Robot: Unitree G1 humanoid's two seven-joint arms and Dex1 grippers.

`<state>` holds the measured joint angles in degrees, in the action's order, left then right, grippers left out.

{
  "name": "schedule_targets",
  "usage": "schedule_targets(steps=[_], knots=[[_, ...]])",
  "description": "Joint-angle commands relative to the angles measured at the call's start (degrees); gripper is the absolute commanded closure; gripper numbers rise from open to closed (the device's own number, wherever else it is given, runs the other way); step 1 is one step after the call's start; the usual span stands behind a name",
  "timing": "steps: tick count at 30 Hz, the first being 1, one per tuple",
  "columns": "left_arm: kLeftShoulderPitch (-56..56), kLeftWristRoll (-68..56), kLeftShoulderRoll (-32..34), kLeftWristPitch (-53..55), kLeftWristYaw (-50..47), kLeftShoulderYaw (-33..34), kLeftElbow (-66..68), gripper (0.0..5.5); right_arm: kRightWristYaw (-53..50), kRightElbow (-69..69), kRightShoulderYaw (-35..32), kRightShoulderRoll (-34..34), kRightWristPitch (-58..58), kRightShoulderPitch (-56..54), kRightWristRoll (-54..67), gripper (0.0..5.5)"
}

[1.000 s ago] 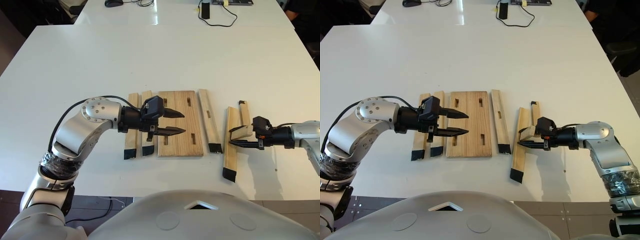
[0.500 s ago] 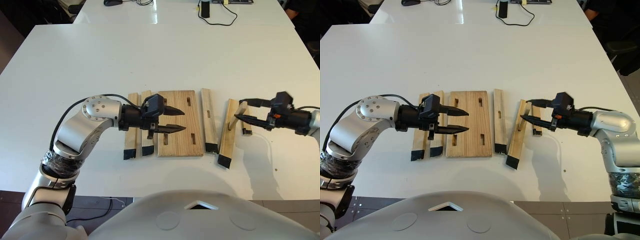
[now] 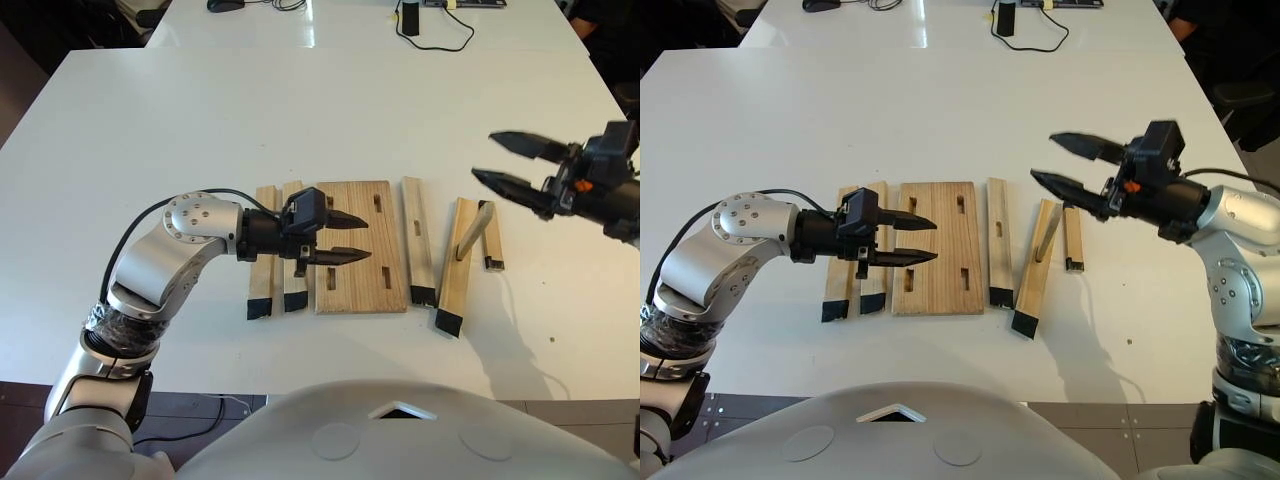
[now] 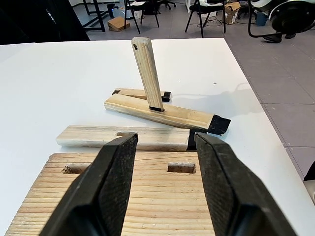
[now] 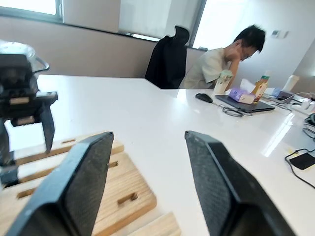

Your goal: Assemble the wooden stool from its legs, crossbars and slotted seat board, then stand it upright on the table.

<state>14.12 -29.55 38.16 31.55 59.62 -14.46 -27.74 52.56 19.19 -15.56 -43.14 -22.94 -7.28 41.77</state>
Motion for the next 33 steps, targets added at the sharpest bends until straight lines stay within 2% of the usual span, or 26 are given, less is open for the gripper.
schedule_targets(steps=[1,5,12,14,18,20,27,33], knots=[[0.3,0.9,-0.4,-0.3,-0.6,-0.3,0.1,3.35,-3.0,-0.8,3.5,1.4,-2.4,-4.4,-1.5,2.84],[0.4,1.0,-0.6,-0.3,-0.9,-0.7,0.3,3.35,-4.3,-1.7,5.9,2.2,-2.9,-7.6,-3.2,2.84],[0.4,1.1,-0.7,-0.1,-1.3,-0.9,0.3,3.35,-6.3,0.3,4.8,3.6,-6.5,-9.9,0.7,2.84],[0.2,1.2,-0.7,0.0,-1.5,-0.9,0.3,3.35,-6.5,0.1,6.2,4.8,-6.8,-6.1,0.3,2.84],[0.1,1.3,-0.8,-0.1,-1.5,-1.4,0.3,3.35,-3.6,-2.4,15.1,6.8,-1.4,10.0,-8.0,2.84],[-0.1,1.3,-0.5,-0.2,-1.2,-1.3,0.3,3.35,-2.3,-4.2,16.5,6.8,1.0,14.1,-10.2,2.84],[-0.2,1.3,-0.6,-0.2,-1.7,-1.2,0.2,3.35,-2.1,-4.4,11.7,4.5,1.5,10.2,-7.0,2.84],[-0.4,1.1,-0.5,-0.4,-1.8,-0.9,0.1,3.35,-4.3,5.6,4.6,2.6,-2.5,3.8,2.0,2.84]])
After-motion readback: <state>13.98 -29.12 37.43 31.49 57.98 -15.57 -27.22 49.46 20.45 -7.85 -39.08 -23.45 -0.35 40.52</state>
